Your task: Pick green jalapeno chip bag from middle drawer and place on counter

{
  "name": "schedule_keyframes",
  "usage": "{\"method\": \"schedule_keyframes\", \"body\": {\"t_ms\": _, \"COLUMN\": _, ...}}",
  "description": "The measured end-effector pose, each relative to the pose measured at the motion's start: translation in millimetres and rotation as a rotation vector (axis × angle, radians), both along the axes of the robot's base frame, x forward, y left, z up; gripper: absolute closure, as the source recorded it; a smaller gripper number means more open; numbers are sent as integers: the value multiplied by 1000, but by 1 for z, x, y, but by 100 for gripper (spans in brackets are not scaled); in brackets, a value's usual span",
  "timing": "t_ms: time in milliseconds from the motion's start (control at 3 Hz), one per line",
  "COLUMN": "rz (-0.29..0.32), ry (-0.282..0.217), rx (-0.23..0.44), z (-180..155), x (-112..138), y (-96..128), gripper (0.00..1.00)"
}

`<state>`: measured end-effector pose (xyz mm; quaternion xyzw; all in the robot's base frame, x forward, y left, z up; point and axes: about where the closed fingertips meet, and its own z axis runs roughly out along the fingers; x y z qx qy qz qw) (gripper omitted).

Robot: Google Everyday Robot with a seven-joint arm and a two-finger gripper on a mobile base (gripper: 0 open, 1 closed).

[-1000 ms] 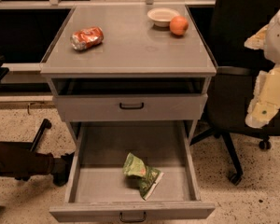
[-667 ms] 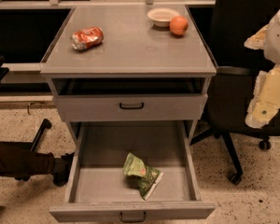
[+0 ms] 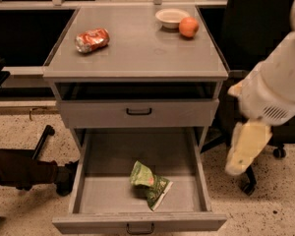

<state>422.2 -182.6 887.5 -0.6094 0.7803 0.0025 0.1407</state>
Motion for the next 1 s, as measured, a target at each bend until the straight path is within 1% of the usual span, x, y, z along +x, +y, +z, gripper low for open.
{"method": "schedule_keyframes", "body": {"t_ms": 333, "rz": 40, "ry": 85, "rx": 30, "z": -71, "x": -24, "y": 31, "gripper": 0}}
{"method": "schedule_keyframes", "body": {"t_ms": 667, "rz": 46, "ry": 136, "rx": 10, "z": -96, "x": -42, "y": 28, "gripper": 0}}
{"method": "schedule_keyframes", "body": {"t_ms": 1000, "rz": 46, "ry": 136, "rx": 10, "z": -96, "x": -42, "y": 28, "gripper": 0}}
